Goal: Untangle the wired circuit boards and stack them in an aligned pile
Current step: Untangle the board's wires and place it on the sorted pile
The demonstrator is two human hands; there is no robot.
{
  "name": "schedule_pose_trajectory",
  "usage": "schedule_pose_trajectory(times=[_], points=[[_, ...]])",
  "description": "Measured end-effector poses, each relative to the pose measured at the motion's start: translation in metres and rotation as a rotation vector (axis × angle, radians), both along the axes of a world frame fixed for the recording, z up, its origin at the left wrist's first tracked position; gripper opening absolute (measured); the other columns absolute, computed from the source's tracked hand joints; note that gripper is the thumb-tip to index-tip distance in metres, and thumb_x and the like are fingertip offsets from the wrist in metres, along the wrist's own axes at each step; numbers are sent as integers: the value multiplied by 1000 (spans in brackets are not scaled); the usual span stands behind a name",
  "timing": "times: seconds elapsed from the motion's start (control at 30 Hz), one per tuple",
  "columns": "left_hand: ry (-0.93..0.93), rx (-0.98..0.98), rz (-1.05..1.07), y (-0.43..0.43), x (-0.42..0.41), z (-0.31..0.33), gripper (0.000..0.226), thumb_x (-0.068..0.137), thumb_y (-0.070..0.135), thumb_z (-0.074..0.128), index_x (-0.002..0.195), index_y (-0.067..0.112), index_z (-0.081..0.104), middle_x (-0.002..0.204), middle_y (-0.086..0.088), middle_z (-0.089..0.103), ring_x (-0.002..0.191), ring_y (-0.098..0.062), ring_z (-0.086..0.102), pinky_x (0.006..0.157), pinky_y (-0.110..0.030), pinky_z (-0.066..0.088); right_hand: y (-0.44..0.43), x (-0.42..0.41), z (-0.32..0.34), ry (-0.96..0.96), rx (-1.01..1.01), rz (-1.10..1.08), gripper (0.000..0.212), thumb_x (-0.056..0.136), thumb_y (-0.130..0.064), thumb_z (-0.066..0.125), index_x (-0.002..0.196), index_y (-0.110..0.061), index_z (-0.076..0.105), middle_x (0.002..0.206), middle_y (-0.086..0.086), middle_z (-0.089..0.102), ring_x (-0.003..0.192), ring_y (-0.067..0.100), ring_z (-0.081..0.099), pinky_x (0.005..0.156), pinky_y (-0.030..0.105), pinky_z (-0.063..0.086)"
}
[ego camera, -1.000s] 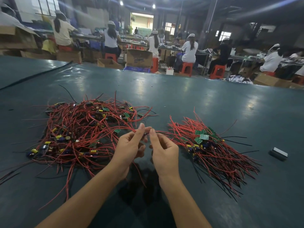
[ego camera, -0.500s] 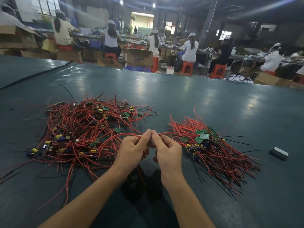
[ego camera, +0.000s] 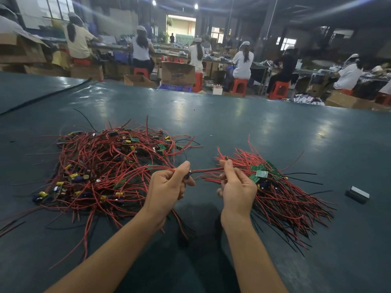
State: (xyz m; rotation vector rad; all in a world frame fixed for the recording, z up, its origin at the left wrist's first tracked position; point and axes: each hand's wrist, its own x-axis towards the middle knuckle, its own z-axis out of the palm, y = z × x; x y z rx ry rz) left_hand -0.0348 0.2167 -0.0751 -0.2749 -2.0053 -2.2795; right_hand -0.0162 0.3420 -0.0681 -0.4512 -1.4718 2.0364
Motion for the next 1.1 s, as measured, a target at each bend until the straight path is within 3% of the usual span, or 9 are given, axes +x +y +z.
schedule_pose_trajectory(times=[0.13,0.33,0.53,0.73,0.9,1.1], points=[[-48,68,55,-5,-4,3,58,95,32,58,39,15,61,41,-1,50,39,-11,41,42,-17,37,-2,4,1,112,240,6,30,97,-16,61,72,-26,75,64,0,66,61,3,52,55,25,43],[-56,78,53,-7,-5,4,60,94,33,58,37,16,58,44,-4,53,40,-12,42,42,-19,37,-8,5,2,148,61,40,15,96,-12,61,95,-15,75,84,-3,77,57,3,57,40,18,42],[-34,57,-3,-9,-5,5,55,92,36,59,41,14,61,38,3,48,39,-10,42,43,-17,38,-2,5,5,164,-118,121,19,100,-11,55,104,-17,72,67,4,71,36,8,41,36,19,36],[-25,41,-74,-5,-3,4,51,71,53,62,43,10,62,37,2,48,37,-10,41,42,-17,37,6,4,8,141,-224,88,21,100,-7,51,101,-15,70,54,5,66,28,8,32,35,16,31],[-4,49,-100,-5,-2,3,57,74,49,60,53,-4,59,38,2,50,37,-9,41,42,-16,37,7,5,8,135,-254,68,23,101,-7,49,99,-15,70,54,8,66,28,10,32,36,17,31],[5,45,-91,-4,-5,0,60,78,48,59,49,-4,57,41,0,54,39,-12,44,45,-17,38,8,6,8,144,-350,128,25,103,-13,46,99,-18,70,62,8,69,32,10,36,38,17,33]])
